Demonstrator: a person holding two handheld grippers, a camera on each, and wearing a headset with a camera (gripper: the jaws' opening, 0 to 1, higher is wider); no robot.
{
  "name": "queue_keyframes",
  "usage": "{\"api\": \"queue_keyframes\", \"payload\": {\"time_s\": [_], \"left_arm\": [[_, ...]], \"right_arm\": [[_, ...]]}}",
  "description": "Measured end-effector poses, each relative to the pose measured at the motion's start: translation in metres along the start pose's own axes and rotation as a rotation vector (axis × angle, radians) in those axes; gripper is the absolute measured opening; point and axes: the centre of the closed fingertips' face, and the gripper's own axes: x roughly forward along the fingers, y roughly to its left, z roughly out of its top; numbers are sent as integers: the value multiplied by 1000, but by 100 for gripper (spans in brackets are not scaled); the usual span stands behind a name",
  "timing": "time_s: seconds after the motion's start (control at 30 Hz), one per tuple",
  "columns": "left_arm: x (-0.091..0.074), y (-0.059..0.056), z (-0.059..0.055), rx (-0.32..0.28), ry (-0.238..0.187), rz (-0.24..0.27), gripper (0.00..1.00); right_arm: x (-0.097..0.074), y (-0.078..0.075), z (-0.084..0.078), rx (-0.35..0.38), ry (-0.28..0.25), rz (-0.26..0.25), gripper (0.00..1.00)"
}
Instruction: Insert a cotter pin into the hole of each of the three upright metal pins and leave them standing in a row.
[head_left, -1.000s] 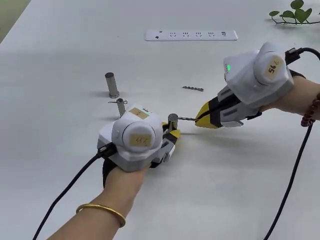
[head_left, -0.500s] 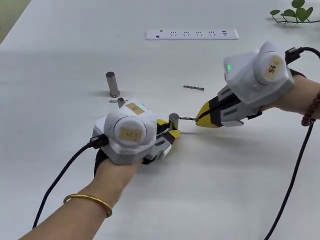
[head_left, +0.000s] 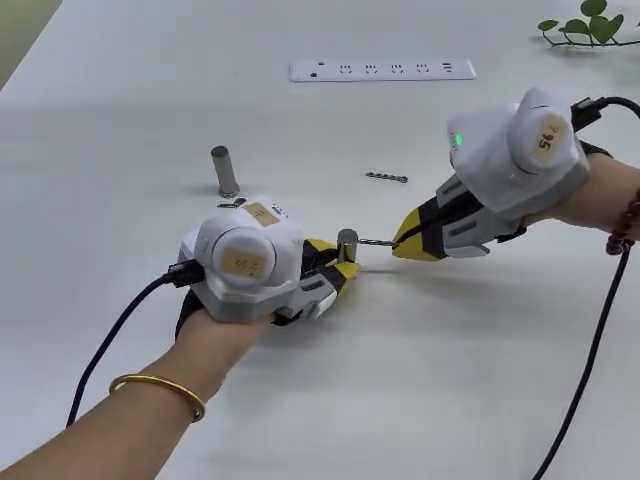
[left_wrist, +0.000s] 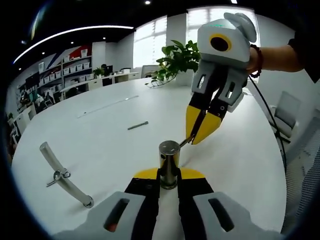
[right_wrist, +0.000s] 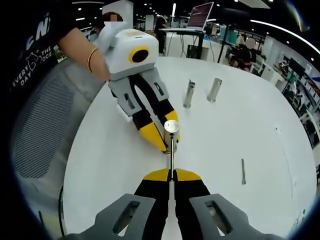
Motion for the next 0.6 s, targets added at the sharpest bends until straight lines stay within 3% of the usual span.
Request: {"api": "queue_keyframes", "payload": {"time_s": [0.6], "left_arm": [[1,0,-2,9,7,-20,10]], "right_arm": [[-3,0,3,0,1,-6,0]]}}
